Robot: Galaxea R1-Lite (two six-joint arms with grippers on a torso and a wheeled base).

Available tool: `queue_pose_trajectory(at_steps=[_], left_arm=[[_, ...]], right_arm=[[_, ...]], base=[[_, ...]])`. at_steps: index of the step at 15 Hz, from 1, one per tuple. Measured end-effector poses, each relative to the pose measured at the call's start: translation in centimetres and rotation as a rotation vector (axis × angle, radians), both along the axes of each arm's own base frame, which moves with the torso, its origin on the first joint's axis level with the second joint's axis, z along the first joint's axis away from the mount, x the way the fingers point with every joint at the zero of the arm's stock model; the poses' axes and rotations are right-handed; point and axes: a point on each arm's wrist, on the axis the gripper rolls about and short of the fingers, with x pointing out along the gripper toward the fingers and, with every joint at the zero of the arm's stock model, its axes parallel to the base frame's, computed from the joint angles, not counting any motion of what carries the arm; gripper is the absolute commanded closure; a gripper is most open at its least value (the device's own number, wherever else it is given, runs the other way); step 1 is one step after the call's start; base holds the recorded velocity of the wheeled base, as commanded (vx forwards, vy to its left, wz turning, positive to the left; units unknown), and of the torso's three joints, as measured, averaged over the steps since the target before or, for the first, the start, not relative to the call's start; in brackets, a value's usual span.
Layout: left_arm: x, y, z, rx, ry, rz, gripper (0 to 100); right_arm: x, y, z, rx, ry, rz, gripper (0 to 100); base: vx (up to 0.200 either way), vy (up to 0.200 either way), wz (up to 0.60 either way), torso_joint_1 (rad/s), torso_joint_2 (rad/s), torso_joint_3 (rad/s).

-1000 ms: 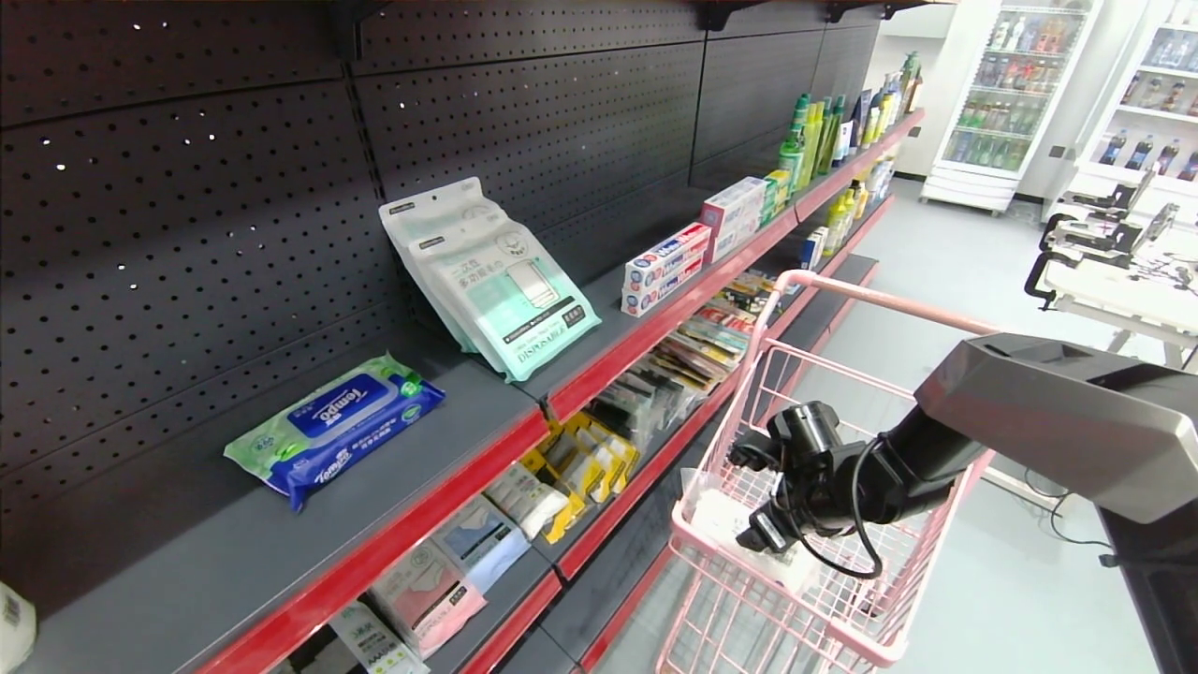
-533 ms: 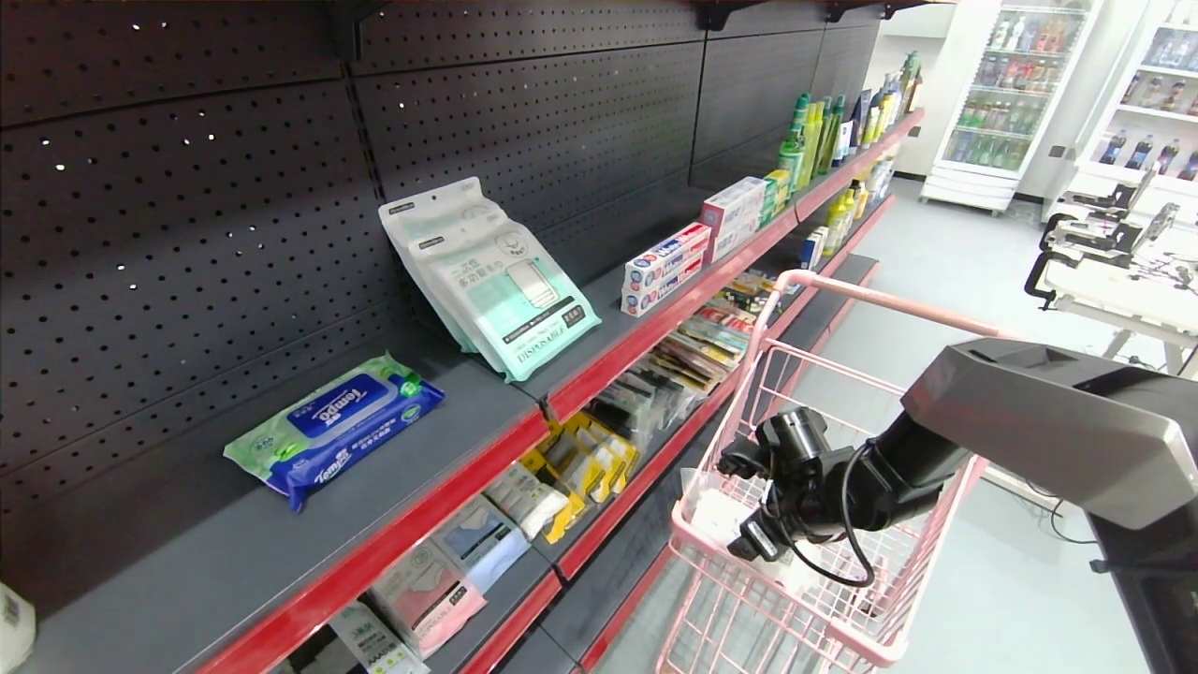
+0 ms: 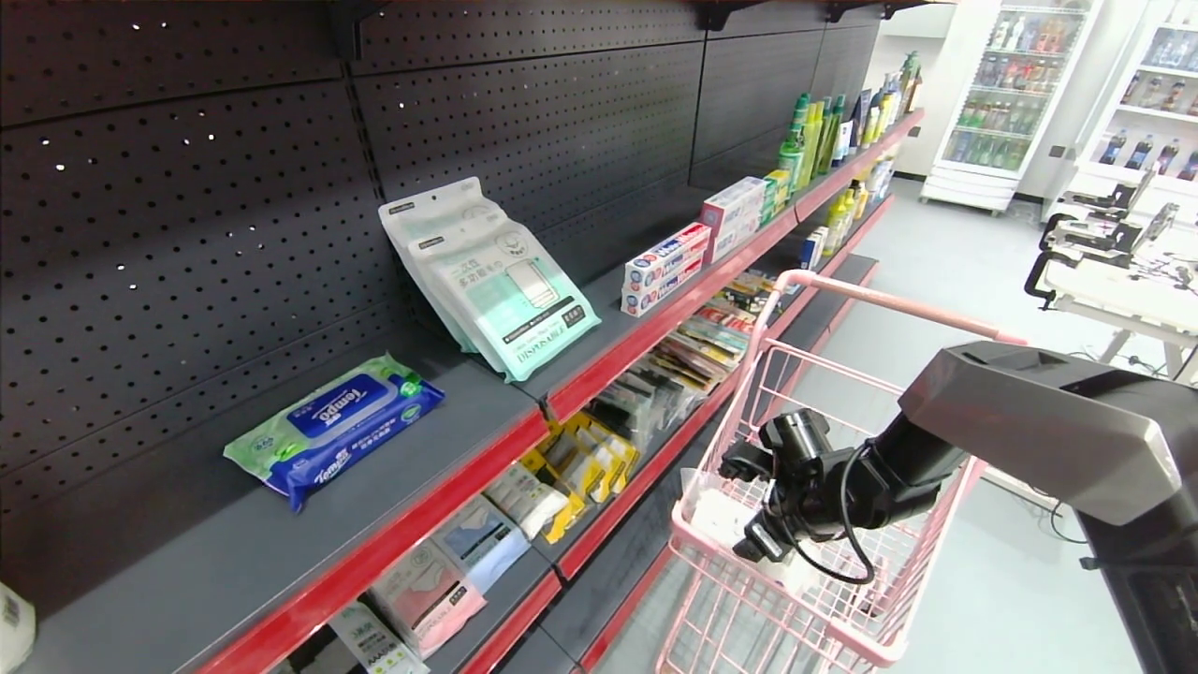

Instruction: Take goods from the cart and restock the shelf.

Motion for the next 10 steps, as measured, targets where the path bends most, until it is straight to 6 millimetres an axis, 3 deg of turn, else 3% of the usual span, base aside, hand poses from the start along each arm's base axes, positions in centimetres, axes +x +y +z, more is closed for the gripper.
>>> queue_pose_trajectory(at_steps=[10], left_arm=[[0.00, 0.00, 0.00, 0.000, 0.000, 0.000, 0]], right_arm=[[-0.10, -0.07, -0.18, -0.008, 0.005, 0.010, 0]], base=[[0.000, 0.000, 0.00, 0.000, 0.00, 0.000]])
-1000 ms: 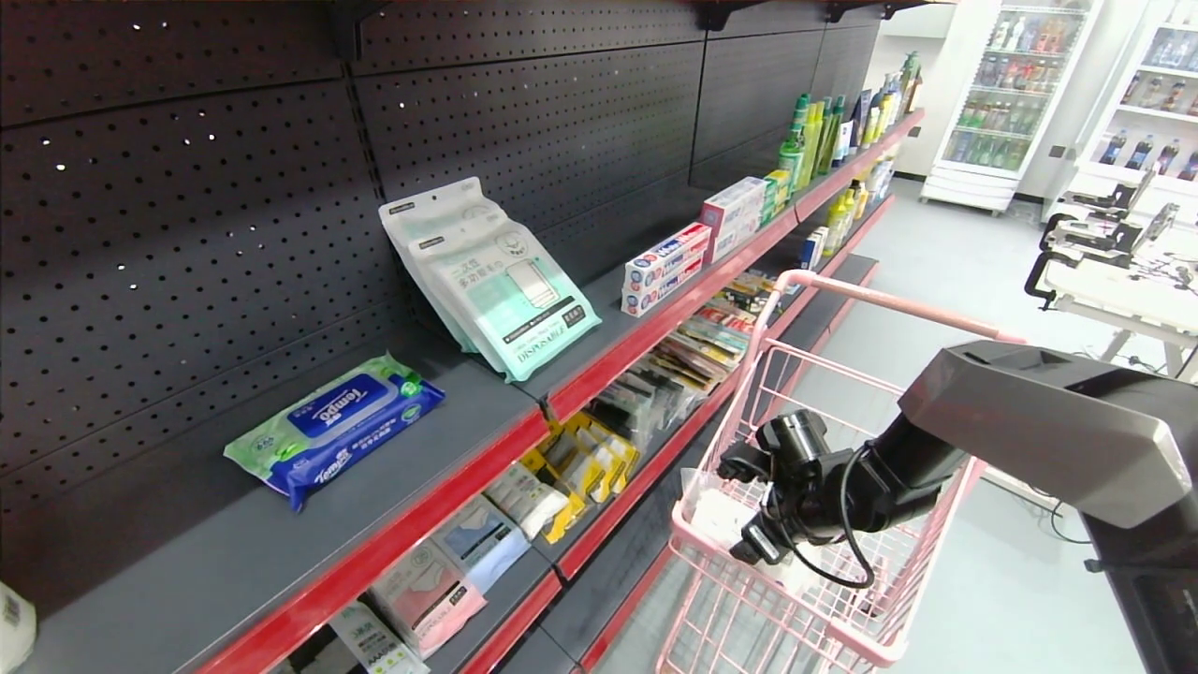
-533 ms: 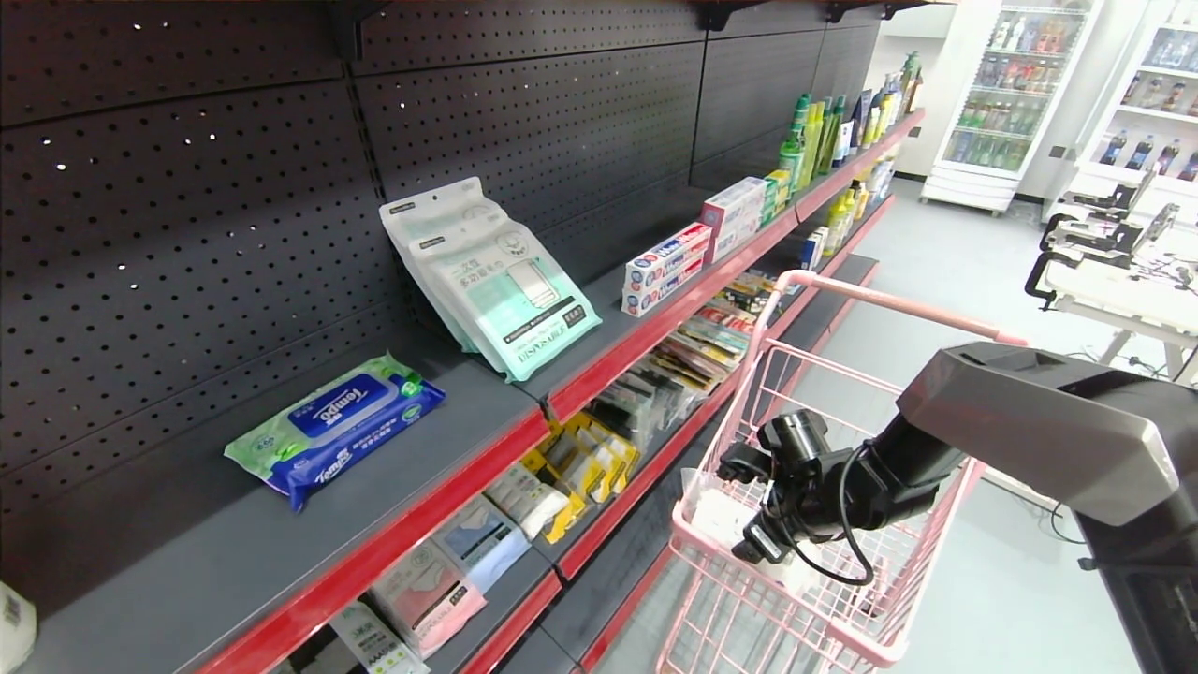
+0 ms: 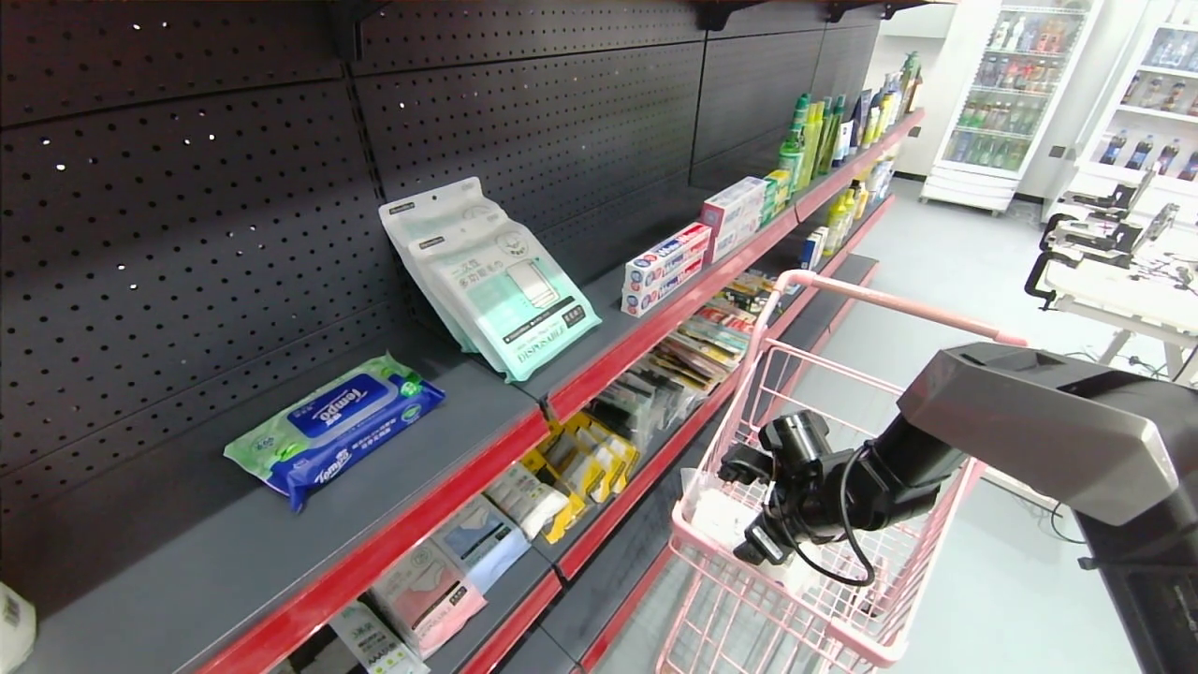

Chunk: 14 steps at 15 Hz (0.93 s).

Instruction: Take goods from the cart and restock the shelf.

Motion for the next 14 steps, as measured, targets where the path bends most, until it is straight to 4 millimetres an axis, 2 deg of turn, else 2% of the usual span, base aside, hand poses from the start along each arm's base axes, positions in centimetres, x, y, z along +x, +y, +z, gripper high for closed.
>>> queue_pose_trajectory(at_steps=[14], left_arm=[[0.00, 0.00, 0.00, 0.000, 0.000, 0.000, 0]], right_arm=[[0.47, -0.66, 0.18, 0.004, -0.010, -0.021, 0]], base=[[0.000, 0.000, 0.00, 0.000, 0.00, 0.000]])
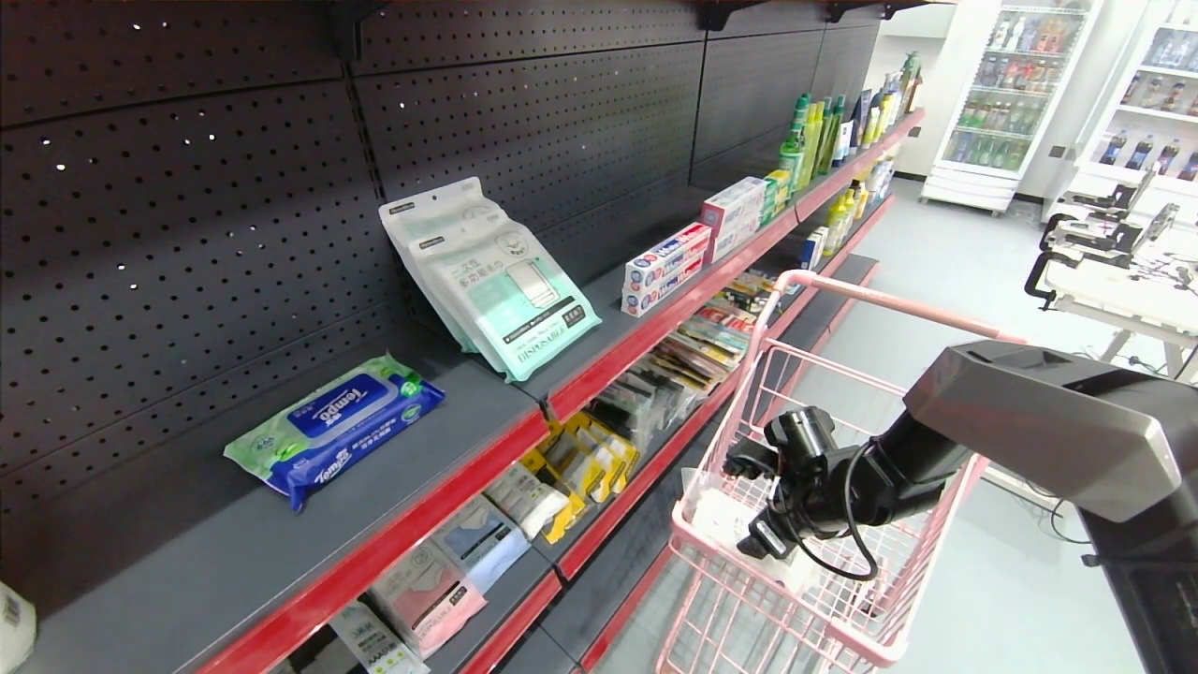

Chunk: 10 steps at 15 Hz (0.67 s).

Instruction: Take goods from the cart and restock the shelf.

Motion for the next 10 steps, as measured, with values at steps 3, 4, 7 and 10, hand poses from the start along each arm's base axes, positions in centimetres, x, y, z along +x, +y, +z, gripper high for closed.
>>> queue_pose_trajectory(at_steps=[3, 4, 7, 10], left_arm=[[0.00, 0.00, 0.00, 0.000, 0.000, 0.000, 0], [0.00, 0.00, 0.00, 0.000, 0.000, 0.000, 0], [0.00, 0.00, 0.00, 0.000, 0.000, 0.000, 0], [0.00, 0.00, 0.00, 0.000, 0.000, 0.000, 0]], right_arm=[[0.01, 0.00, 0.01, 0.000, 0.000, 0.000, 0], [0.01, 0.00, 0.01, 0.000, 0.000, 0.000, 0], [-0.01, 0.02, 0.00, 0.000, 0.000, 0.001, 0], [-0.02, 0.03, 0.02, 0.002, -0.001, 0.001, 0]], base=[[0.000, 0.000, 0.00, 0.000, 0.00, 0.000], [0.000, 0.000, 0.00, 0.000, 0.00, 0.000], [0.000, 0.000, 0.00, -0.093, 0.20, 0.109], [0.000, 0.000, 0.00, -0.146, 0.32, 0.172]])
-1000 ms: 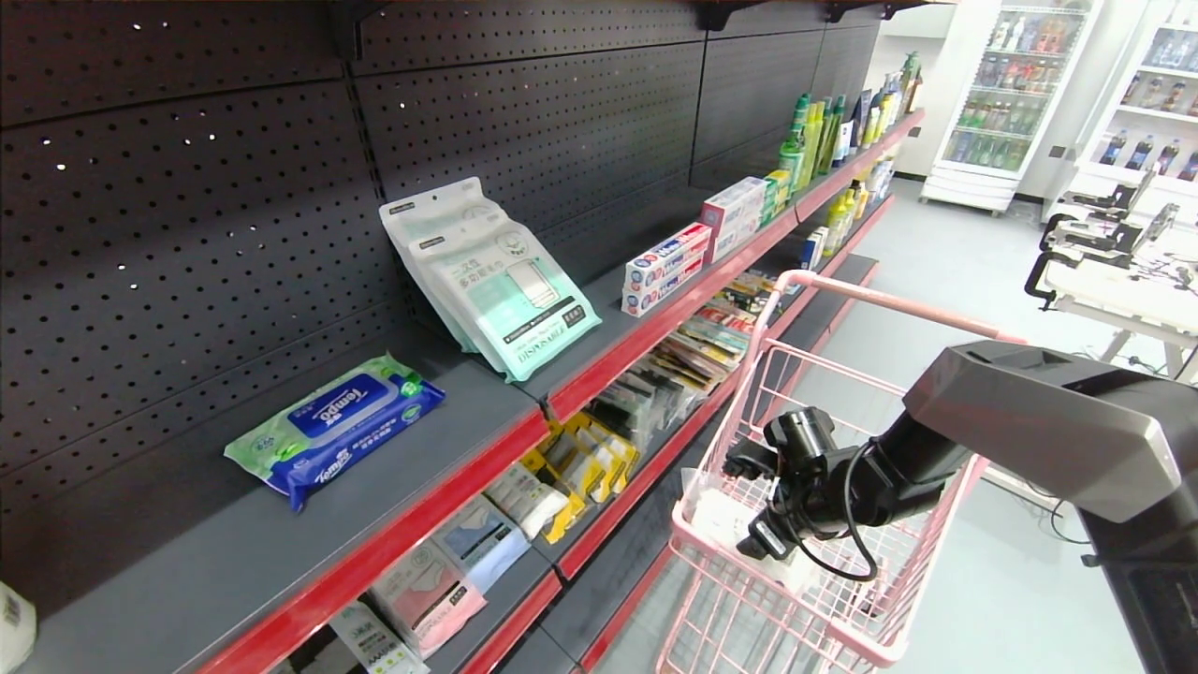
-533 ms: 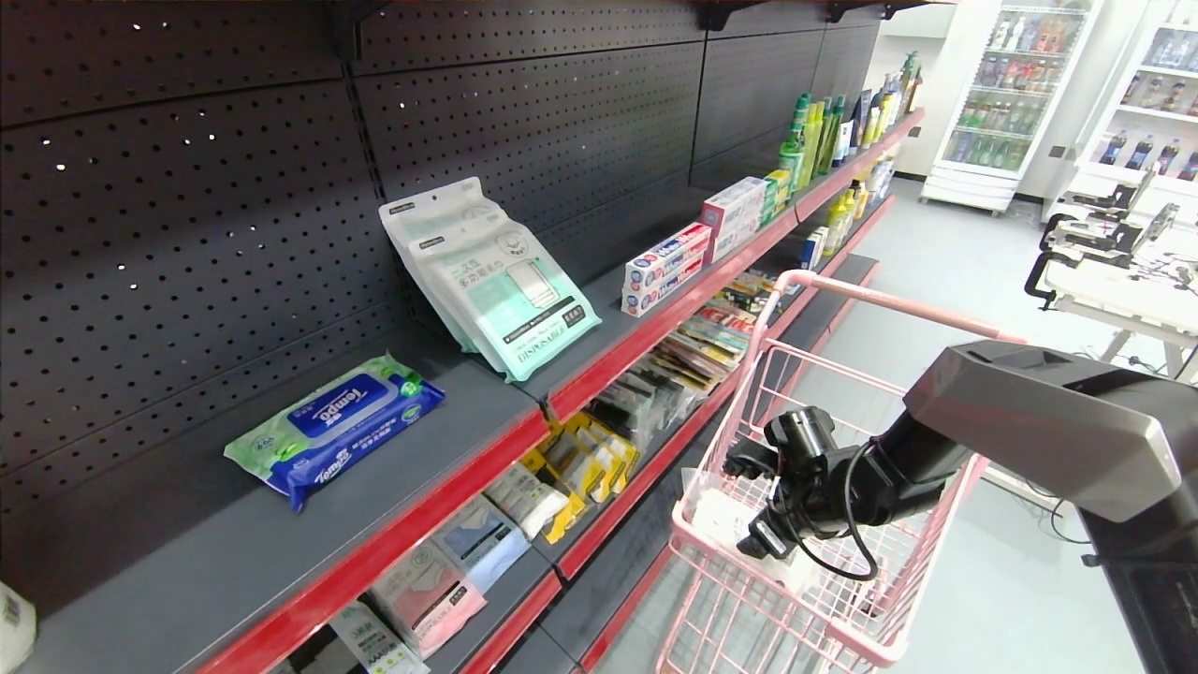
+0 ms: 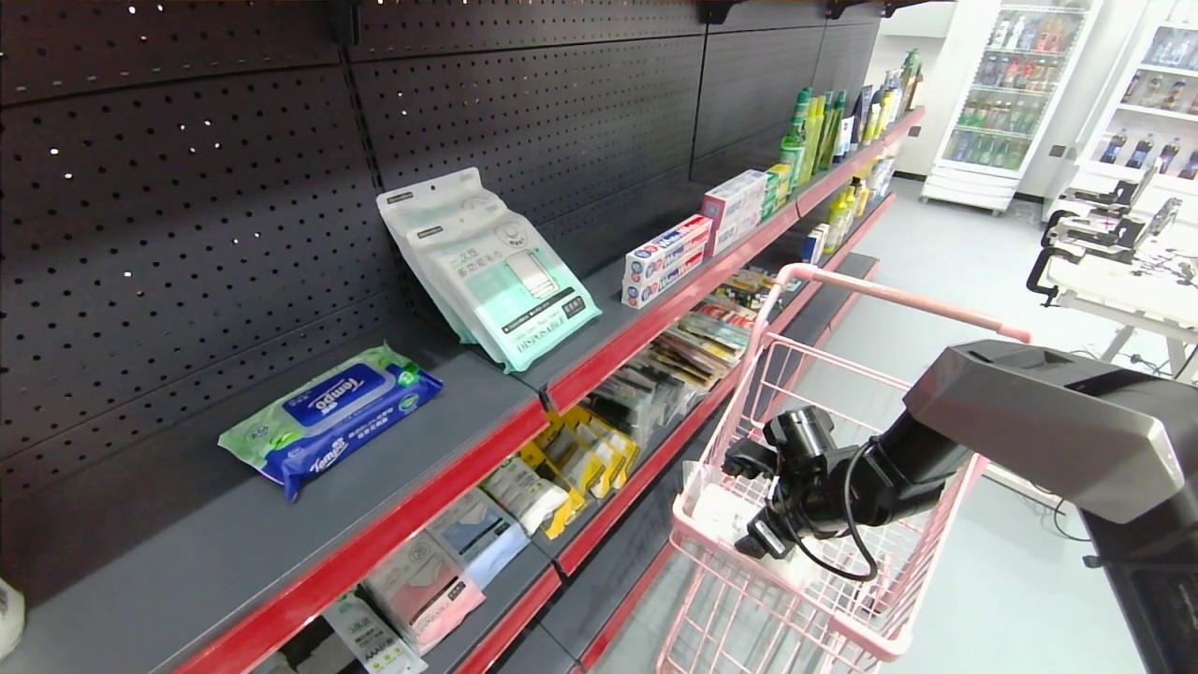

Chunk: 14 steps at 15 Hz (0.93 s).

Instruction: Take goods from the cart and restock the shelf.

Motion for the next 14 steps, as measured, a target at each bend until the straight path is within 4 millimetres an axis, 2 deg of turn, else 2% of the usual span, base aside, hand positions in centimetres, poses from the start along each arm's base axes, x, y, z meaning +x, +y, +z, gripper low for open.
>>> queue_pose_trajectory(at_steps=[8, 14], left_arm=[[0.0, 0.0, 0.0, 0.000, 0.000, 0.000, 0], [0.0, 0.0, 0.0, 0.000, 0.000, 0.000, 0]], right_arm=[[0.4, -0.4, 0.3, 0.007, -0.012, -0.018, 0], [2.4, -3.7, 1.4, 0.012, -0.071, -0.097, 0]], base=[[0.000, 0.000, 0.00, -0.021, 0.05, 0.023], [0.000, 0.000, 0.00, 0.000, 0.00, 0.000]])
